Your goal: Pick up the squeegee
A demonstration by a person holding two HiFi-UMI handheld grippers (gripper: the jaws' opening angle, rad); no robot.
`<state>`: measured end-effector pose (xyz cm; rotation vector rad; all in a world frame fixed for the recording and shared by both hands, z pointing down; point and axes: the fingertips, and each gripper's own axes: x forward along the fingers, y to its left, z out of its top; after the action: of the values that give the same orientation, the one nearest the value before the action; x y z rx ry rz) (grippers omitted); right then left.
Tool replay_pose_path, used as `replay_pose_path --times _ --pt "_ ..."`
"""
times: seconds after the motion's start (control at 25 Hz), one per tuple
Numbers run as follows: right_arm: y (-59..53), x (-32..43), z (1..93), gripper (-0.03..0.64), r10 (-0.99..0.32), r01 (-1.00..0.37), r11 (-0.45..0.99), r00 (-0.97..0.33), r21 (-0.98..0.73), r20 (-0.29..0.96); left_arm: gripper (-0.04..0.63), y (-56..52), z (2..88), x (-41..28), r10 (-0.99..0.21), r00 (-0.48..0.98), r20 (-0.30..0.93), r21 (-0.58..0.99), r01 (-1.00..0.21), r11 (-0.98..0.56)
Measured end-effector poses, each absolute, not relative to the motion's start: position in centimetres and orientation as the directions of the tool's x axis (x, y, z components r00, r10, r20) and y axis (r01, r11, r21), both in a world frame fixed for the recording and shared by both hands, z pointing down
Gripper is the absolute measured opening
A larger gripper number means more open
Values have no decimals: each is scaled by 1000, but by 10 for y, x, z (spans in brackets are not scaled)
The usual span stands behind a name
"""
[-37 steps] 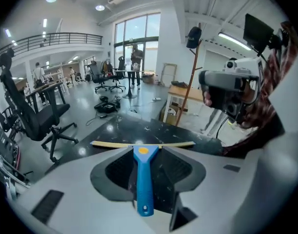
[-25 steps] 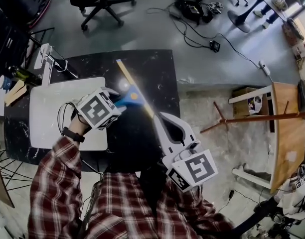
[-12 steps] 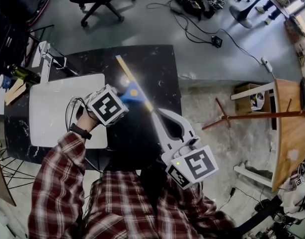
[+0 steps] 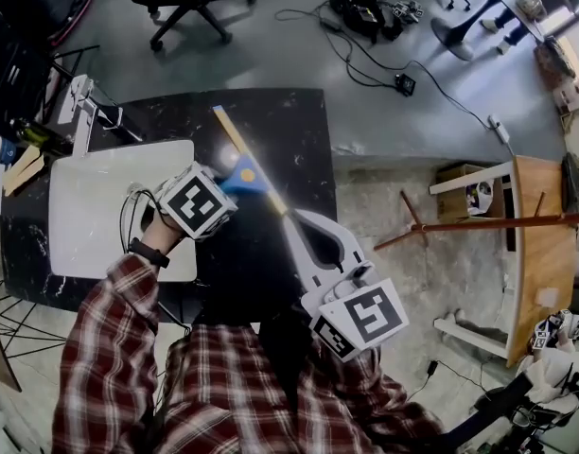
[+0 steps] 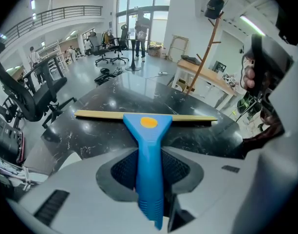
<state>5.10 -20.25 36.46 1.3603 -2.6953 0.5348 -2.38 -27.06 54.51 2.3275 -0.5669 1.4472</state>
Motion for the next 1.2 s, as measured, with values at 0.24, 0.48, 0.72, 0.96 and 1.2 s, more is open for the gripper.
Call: replay_pose_path --times 0.24,0.48,0.72,0.96,1.2 --pt "-195 54 362 12 -762 -793 550 -605 -263 231 138 -274 533 -31 -219 452 865 84 -560 -824" --pt "-188 40 360 12 -733 -770 588 -637 -247 240 138 -287 495 -39 -366 518 773 60 -635 -770" --pt "-183 24 351 12 -704 -744 633 -669 -215 239 138 -293 431 -53 -556 574 601 44 -718 -695" --pt "-185 14 341 12 -691 -726 661 -687 -189 224 138 -287 367 -74 -709 576 407 17 -781 -625" --pt "-187 7 331 12 -681 -712 685 -701 -155 211 138 -262 309 -97 -818 550 168 93 -835 -542"
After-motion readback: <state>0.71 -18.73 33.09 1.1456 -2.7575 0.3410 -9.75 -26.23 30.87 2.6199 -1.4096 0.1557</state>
